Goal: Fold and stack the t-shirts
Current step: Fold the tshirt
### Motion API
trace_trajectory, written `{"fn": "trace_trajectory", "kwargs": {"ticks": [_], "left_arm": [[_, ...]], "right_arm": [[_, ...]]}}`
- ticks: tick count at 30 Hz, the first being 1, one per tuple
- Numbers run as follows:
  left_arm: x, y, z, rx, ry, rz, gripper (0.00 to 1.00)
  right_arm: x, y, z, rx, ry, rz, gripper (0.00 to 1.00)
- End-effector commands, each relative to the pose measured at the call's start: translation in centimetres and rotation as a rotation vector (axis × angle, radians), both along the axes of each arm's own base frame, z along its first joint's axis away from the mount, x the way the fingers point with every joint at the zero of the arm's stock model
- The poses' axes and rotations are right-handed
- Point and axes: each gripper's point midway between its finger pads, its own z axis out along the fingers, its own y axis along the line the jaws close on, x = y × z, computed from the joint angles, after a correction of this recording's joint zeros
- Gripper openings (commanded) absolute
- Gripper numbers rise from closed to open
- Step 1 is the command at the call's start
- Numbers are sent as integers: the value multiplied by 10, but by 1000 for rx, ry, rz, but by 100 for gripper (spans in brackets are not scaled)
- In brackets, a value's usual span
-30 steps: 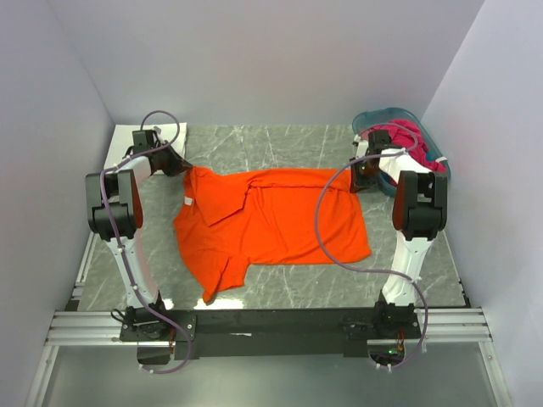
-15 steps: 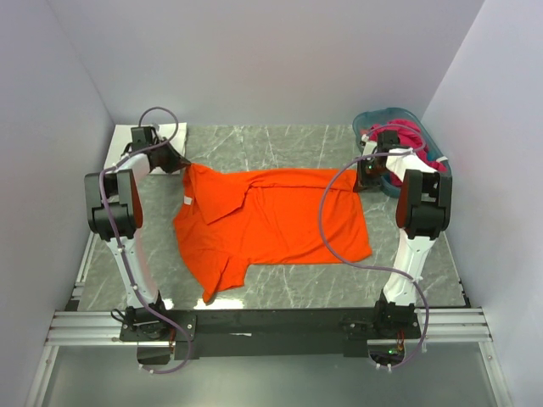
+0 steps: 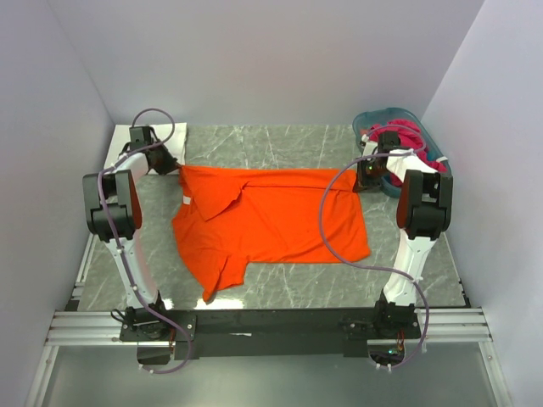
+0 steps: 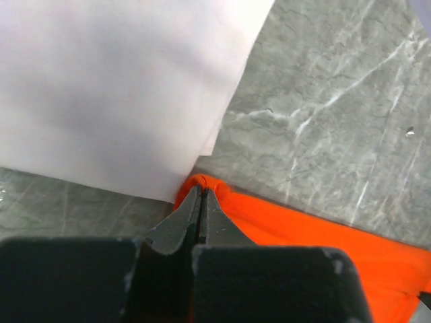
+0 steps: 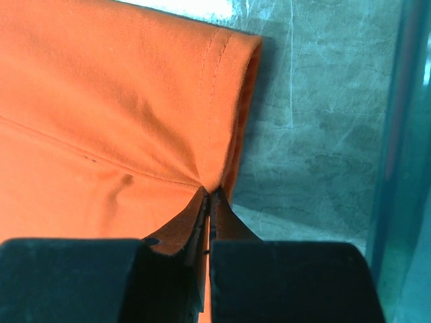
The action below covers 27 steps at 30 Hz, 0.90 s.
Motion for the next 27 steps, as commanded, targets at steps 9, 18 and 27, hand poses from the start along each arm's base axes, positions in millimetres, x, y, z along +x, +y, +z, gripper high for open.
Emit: {"fn": "trace_trajectory", "kwargs": {"ticks": [9, 18, 27], "left_arm": [[27, 26, 34, 123, -72, 2, 2], [39, 10, 33, 65, -103, -85, 10], [40, 29, 118, 177, -276, -16, 46]], "right_arm": [[-2, -31, -1, -68, -1, -63, 0], [3, -26, 7, -51, -26, -31, 7], [7, -15, 36, -61, -93, 10, 40]]}}
